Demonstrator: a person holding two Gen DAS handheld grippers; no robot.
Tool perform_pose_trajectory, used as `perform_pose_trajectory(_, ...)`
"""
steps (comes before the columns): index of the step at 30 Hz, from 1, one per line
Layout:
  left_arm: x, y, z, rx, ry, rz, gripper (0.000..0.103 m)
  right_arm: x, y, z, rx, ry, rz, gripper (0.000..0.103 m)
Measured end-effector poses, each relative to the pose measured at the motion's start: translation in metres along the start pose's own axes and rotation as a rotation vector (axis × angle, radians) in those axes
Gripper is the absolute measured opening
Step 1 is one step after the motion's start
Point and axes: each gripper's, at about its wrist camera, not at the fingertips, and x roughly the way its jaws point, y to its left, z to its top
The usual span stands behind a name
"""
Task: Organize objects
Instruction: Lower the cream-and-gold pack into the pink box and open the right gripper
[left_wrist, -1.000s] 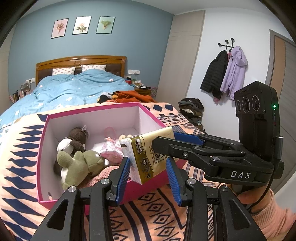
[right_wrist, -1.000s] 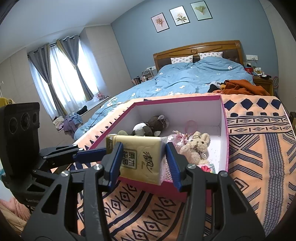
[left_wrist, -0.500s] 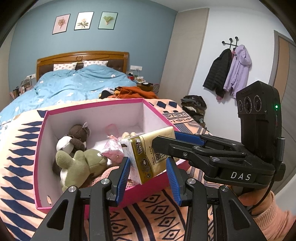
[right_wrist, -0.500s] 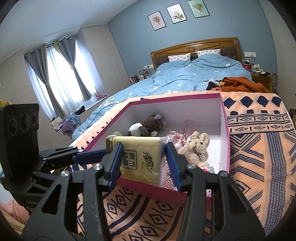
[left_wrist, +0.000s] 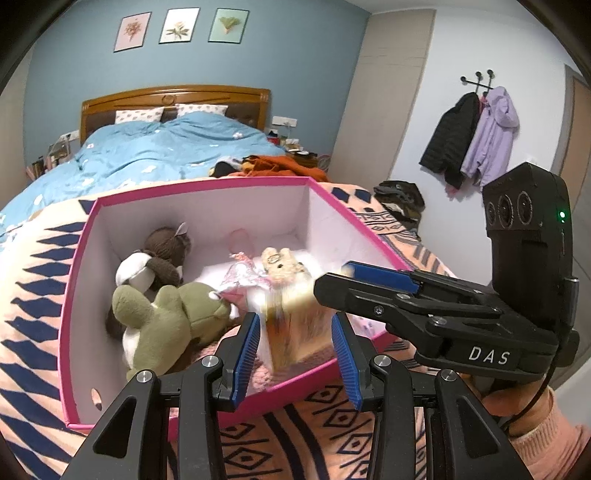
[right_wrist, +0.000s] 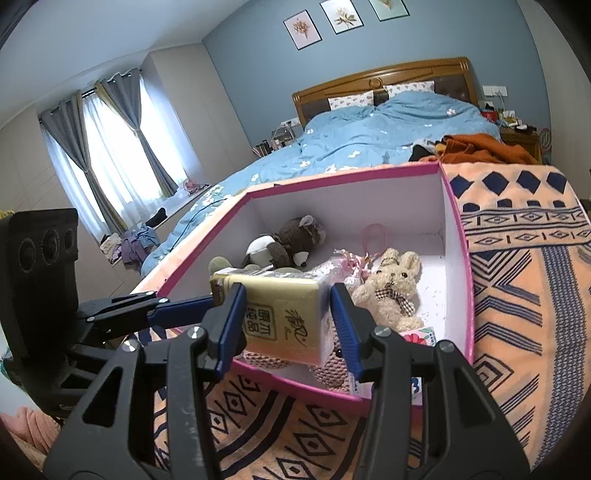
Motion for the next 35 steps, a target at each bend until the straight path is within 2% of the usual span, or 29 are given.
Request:
perform_pose_trajectory(3,0.0,0.004,-0.002,-0.009,-0.002,0.017,0.045,0.005,0.0,-0.002,-0.001,0.008,-0.027,0.05)
perform_pose_trajectory(5,-0.003,0.004,-0.003,-0.001,-0.014,0.037,0.052,0.006,-0.002,-0.004,0.001,0.008,-0.046,0.05)
perform_pose_trajectory(7,-0.008,0.003,-0.006,0.007,-0.03,0.052,0.069,0.003,-0.003,-0.005,0.005,-0.002,-0.059,0.05)
perform_pose_trajectory(9,-0.016,0.0,-0.01,0.014,-0.055,0.066,0.082,-0.003,-0.002,-0.007,-0.002,-0.014,-0.063,0.05)
perform_pose_trajectory(12,-0.03,-0.006,-0.019,0.034,-0.1,0.098,0.091,-0.014,0.005,-0.012,-0.037,-0.035,-0.072,0.053)
perform_pose_trajectory(14,-0.039,-0.009,-0.028,0.044,-0.114,0.132,0.103,-0.026,0.013,-0.018,-0.062,-0.063,-0.078,0.065)
perform_pose_trajectory(18,-0.055,-0.014,-0.047,0.048,-0.147,0.188,0.103,-0.043,0.025,-0.034,-0.112,-0.091,-0.107,0.078)
perform_pose_trajectory(19,-0.057,-0.013,-0.053,0.038,-0.148,0.195,0.103,-0.047,0.027,-0.04,-0.118,-0.098,-0.124,0.085)
perform_pose_trajectory(23,-0.055,-0.015,-0.071,0.014,-0.107,0.245,0.103,-0.054,0.029,-0.063,-0.12,-0.099,-0.157,0.099)
perform_pose_trajectory(29,-0.051,-0.017,-0.087,0.015,-0.069,0.307,0.103,-0.046,0.032,-0.089,-0.123,-0.036,-0.184,0.099)
perform_pose_trajectory(35,-0.049,-0.014,-0.098,-0.003,-0.035,0.325,0.103,-0.047,0.032,-0.099,-0.119,-0.029,-0.191,0.099)
